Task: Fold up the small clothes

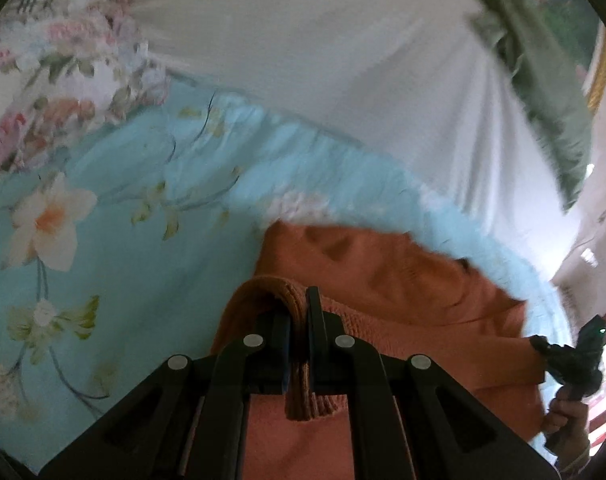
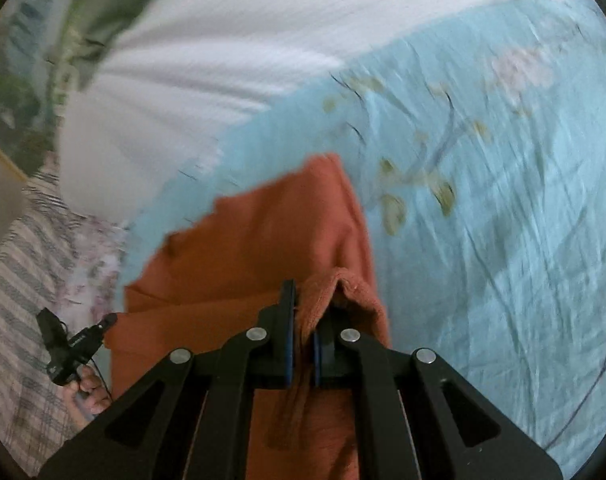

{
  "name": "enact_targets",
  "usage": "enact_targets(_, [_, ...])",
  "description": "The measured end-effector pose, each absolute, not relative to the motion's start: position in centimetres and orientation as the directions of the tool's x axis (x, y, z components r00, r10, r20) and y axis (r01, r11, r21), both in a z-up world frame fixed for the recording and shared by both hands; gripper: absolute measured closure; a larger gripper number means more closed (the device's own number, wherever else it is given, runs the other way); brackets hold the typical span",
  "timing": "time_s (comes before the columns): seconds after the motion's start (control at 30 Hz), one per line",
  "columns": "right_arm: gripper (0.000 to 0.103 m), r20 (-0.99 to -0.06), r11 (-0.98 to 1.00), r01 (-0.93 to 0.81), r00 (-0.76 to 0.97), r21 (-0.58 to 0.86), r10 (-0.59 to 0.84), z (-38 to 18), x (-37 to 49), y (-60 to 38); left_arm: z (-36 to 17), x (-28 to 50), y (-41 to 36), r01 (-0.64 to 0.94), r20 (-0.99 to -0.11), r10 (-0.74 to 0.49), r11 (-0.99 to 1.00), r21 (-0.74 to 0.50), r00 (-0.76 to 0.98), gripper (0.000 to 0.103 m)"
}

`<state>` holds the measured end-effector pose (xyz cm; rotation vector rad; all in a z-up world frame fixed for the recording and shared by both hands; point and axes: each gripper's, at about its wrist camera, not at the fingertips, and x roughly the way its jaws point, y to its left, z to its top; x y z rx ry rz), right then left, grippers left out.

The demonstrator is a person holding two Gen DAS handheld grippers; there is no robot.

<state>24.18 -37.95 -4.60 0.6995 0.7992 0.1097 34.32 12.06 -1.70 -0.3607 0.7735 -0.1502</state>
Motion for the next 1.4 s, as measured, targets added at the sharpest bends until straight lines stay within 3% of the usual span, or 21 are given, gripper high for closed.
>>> enact_targets(0.13, [0.093,-0.599,0.729,0.183,0.715,0.659,0.362,-4.7,23.3,-38.8,-4.1,35.3,12.5,-0.032,-0.702,-0.274,0.920,-0.390,0.657,0.096])
enact_targets(0.27, [0.077,-0.583,0.780,0.211,0.779,0.590,0.231,-2.0,20.1,-38.8,-3.5,32.5,12.3,0.005,-0.683,-0.314,0.910,-0.414,0.659,0.076])
enact_targets(0.37, [0.077,-0.555,0.815,0.084,0.772,0.573,0.311,-0.7,19.0,-35.9,-3.0,29.4,10.4,0.090,-0.673,-0.370,0.906,-0.413,0.640,0.073])
enact_targets(0.53, [0.077,-0.650,0.828,-0.189,0.538,0.527,0.537,-2.7,21.1,-27.6,-4.6,27.0,5.0,0.248,-0.714,-0.479,0.877,-0.411,0.511,0.072])
enact_targets(0.67, [0.080,-0.763,0.892,-0.261,0.462,0.370,0.452,-4.3,22.8,-24.2,-5.5,28.0,3.3,0.264,-0.756,-0.440,0.898,-0.353,0.485,0.072])
enact_targets(0.8, [0.082,-0.774,0.957,-0.132,0.563,0.260,0.288,-3.4,25.7,-26.8,-4.8,31.5,4.2,0.234,-0.762,-0.418,0.909,-0.346,0.494,0.077])
enact_targets(0.93, [0.082,-0.719,0.968,0.020,0.674,0.249,0.171,-1.6,27.7,-30.9,-3.3,35.4,5.4,0.156,-0.763,-0.339,0.939,-0.306,0.551,0.076])
enact_targets(1.0, [0.082,-0.680,0.964,0.083,0.724,0.251,0.115,-0.5,28.0,-32.6,-2.5,36.7,5.9,0.118,-0.754,-0.288,0.955,-0.273,0.590,0.072])
enact_targets(1.07, [0.081,-0.641,0.949,0.134,0.763,0.287,0.087,0.4,28.0,-34.3,-1.6,37.9,6.9,0.057,-0.741,-0.230,0.966,-0.251,0.631,0.059])
enact_targets(1.17, [0.079,-0.590,0.918,0.222,0.807,0.330,0.016,1.7,27.5,-36.6,-0.6,39.1,9.4,-0.031,-0.717,-0.190,0.959,-0.283,0.671,0.058])
enact_targets(1.27, [0.053,-0.568,0.884,0.313,0.820,0.347,-0.067,2.9,27.0,-38.1,0.4,39.8,11.7,-0.113,-0.700,-0.134,0.949,-0.294,0.702,0.050])
enact_targets(1.4, [0.052,-0.547,0.869,0.312,0.835,0.384,-0.059,3.8,25.6,-39.4,1.3,39.4,14.9,-0.194,-0.690,-0.093,0.925,-0.326,0.718,0.050])
